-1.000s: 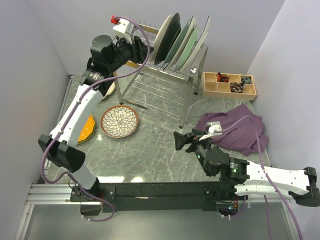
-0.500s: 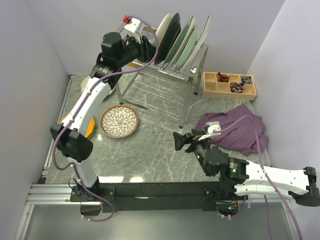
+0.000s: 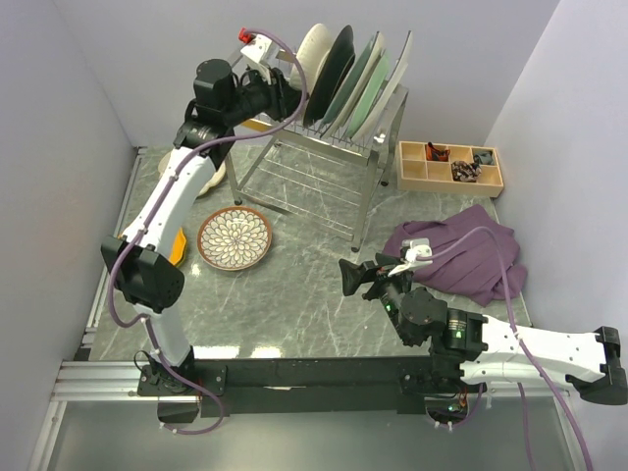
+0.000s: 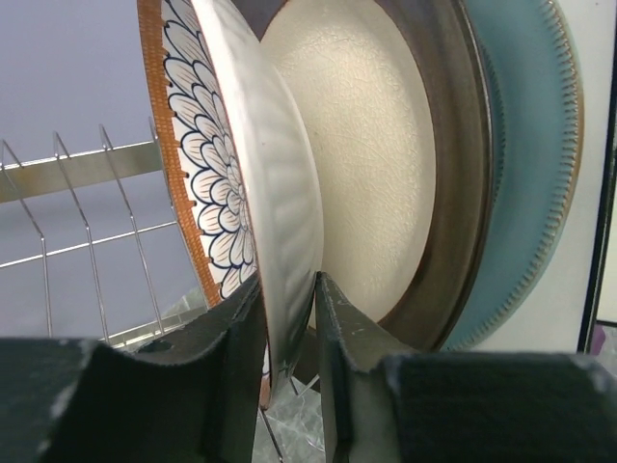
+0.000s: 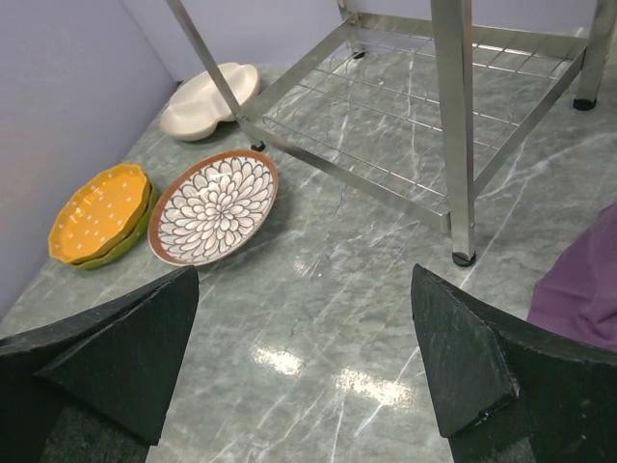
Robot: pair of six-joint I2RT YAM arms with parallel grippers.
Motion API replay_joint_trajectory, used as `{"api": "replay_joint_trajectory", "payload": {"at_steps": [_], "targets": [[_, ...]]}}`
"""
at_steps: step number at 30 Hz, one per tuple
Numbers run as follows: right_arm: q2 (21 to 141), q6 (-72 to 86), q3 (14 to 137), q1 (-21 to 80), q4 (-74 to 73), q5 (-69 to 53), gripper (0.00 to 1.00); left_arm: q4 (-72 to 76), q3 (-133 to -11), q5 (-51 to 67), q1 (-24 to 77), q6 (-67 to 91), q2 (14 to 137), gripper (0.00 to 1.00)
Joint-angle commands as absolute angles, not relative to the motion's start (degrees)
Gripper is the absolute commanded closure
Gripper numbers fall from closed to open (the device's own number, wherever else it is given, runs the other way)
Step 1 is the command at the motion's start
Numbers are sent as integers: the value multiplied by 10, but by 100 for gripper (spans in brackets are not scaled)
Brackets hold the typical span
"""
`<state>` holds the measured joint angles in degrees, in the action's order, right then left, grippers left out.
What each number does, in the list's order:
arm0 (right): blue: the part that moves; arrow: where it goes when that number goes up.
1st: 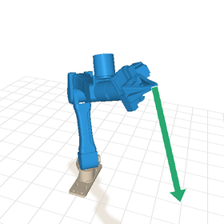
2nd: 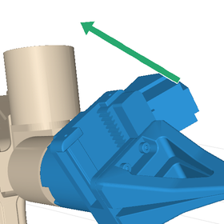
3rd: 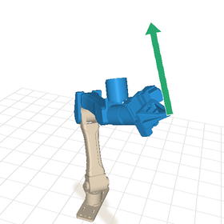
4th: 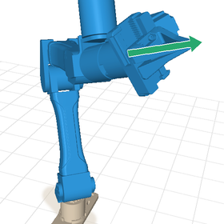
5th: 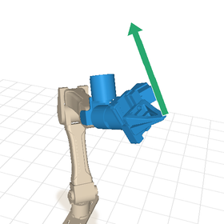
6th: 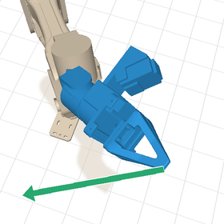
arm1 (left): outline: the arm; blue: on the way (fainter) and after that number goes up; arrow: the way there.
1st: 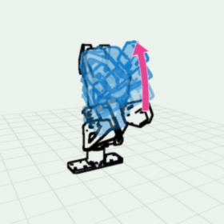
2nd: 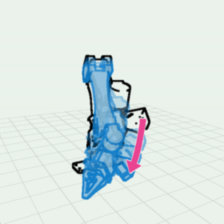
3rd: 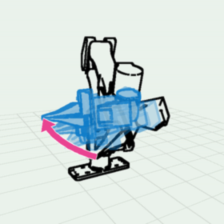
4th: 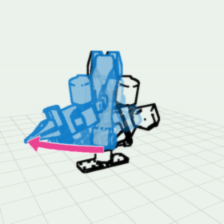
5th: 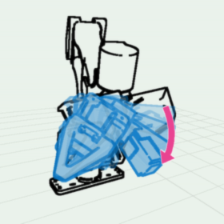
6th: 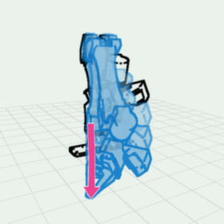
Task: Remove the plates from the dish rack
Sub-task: Unload the plate from the dish rack.
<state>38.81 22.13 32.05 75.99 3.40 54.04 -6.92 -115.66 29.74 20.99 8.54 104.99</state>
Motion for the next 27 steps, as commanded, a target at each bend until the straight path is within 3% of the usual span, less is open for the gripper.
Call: {"api": "replay_joint_trajectory", "payload": {"at_steps": [1,7,10,11,23,27], "targets": [[388,217,343,765,47,559,4,-27,-1176,358,195,91,1063,68],[394,213,345,764,49,564,4,-28,-1193,395,194,83,1090,63],[393,215,346,764,45,564,4,-27,-1201,401,193,90,1101,53],[393,214,345,764,45,563,4,-19,-1198,403,193,90,1101,54],[389,212,347,765,43,563,4,31,-1160,403,193,92,1080,99],[391,213,348,765,43,557,4,48,-1144,395,192,100,1060,99]]}}
